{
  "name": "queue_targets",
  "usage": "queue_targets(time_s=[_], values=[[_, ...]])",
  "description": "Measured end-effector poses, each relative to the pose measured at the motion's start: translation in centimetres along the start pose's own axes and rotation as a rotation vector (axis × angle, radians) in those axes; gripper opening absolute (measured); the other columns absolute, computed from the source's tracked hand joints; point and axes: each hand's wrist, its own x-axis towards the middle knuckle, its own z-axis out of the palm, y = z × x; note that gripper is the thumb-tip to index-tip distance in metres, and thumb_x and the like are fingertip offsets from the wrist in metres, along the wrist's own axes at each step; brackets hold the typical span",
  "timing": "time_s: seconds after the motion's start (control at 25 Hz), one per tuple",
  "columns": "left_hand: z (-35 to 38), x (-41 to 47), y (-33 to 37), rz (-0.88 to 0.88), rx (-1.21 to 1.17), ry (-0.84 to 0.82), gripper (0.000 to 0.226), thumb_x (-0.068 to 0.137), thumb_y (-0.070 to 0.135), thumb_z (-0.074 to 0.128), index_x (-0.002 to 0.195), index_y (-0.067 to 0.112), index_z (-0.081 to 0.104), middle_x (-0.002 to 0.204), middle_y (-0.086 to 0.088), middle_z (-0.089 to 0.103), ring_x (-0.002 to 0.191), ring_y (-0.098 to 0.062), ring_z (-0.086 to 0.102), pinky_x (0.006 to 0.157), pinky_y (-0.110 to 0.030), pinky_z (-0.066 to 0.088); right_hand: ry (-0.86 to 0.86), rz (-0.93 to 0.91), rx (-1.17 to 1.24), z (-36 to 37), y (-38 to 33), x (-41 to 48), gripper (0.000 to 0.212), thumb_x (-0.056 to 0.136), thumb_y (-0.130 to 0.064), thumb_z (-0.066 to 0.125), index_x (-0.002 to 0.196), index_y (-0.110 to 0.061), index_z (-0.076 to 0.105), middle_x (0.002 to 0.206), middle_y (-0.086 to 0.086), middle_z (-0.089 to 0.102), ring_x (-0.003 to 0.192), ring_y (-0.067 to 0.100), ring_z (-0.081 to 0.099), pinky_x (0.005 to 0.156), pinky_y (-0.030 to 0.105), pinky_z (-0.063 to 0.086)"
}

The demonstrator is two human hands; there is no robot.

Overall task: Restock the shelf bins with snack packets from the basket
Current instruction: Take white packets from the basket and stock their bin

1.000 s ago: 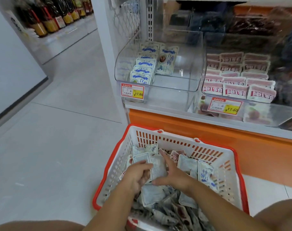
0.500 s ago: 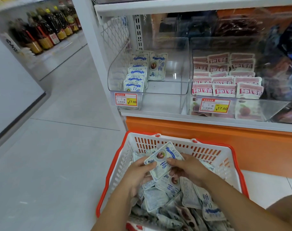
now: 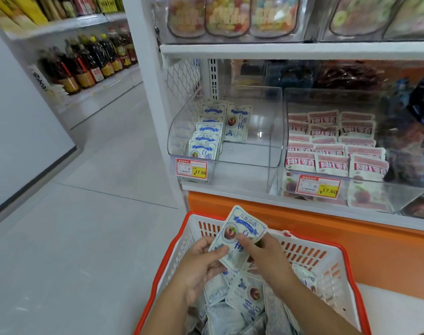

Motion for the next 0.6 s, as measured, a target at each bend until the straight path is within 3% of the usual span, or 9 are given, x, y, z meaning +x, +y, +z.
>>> queue_targets(time_s=[0.16,0.24,0.32,0.4,0.48,0.56,0.6], values=[[0.6,-1.1,7.5,0.165,0.225,-0.029,0.026,0.084,0.009,0.071,0.108,0.003,0.063,0.102,-0.01,0.074,0.086,-0.02,0.072,0.075,-0.031,0.058,0.002,-0.155,0.003,-0.2,-6.1,-0.5,0.019,0.089,-0.039,0.064,0.108,-0.04,0.06,0.097,-0.014,0.072,0.088,0.005,0.068,0.072,0.022,0.054],[1.0,-1.9,12.1,0.286,0.362,0.0,0.021,0.084,0.011,0.073,0.103,0.006,0.066,0.097,-0.005,0.076,0.08,-0.014,0.072,0.068,-0.025,0.057,-0.011,-0.244,0.016,-0.5,-10.0,-0.5,0.02,0.091,-0.029,0.066,0.108,-0.037,0.061,0.099,-0.016,0.073,0.086,-0.001,0.068,0.075,0.021,0.056],[1.1,-2.4,15.7,0.444,0.474,0.121,0.017,0.082,0.019,0.076,0.098,0.015,0.07,0.09,-0.001,0.075,0.081,-0.014,0.072,0.072,-0.027,0.057,0.005,-0.346,0.026,-1.1,-14.1,0.8,0.023,0.091,-0.02,0.066,0.11,-0.033,0.062,0.099,-0.015,0.074,0.086,-0.001,0.069,0.073,0.019,0.056],[0.3,-2.0,17.9,0.603,0.544,0.356,0.017,0.082,0.025,0.075,0.097,0.021,0.069,0.09,0.005,0.071,0.081,-0.01,0.069,0.07,-0.022,0.052,0.07,-0.404,0.029,-2.1,-17.6,4.2,0.025,0.09,-0.014,0.068,0.11,-0.029,0.064,0.099,-0.01,0.075,0.089,0.006,0.071,0.076,0.027,0.058],[-0.9,-1.1,18.8,0.703,0.614,0.538,0.022,0.083,0.029,0.073,0.102,0.024,0.063,0.097,0.01,0.064,0.08,-0.004,0.062,0.063,-0.01,0.044,0.232,-0.356,-0.117,-3.0,-20.4,9.2,0.026,0.085,-0.016,0.071,0.11,-0.023,0.065,0.1,-0.003,0.074,0.087,0.014,0.07,0.073,0.033,0.056],[-1.9,0.2,19.1,0.734,0.695,0.627,0.028,0.086,0.033,0.07,0.109,0.026,0.057,0.103,0.009,0.056,0.08,-0.004,0.059,0.055,-0.004,0.039,0.345,-0.149,-0.368,-3.4,-22.3,14.6,0.025,0.086,-0.02,0.071,0.105,-0.008,0.06,0.094,0.004,0.067,0.078,0.018,0.063,0.059,0.027,0.045],[-2.2,0.7,19.3,0.739,0.704,0.655,0.027,0.087,0.034,0.068,0.11,0.026,0.057,0.105,0.008,0.055,0.08,-0.004,0.058,0.054,-0.003,0.038,0.344,-0.037,-0.526,-3.1,-22.7,16.6,0.021,0.09,-0.021,0.067,0.099,-0.005,0.057,0.094,0.007,0.062,0.082,0.021,0.062,0.06,0.027,0.045]])
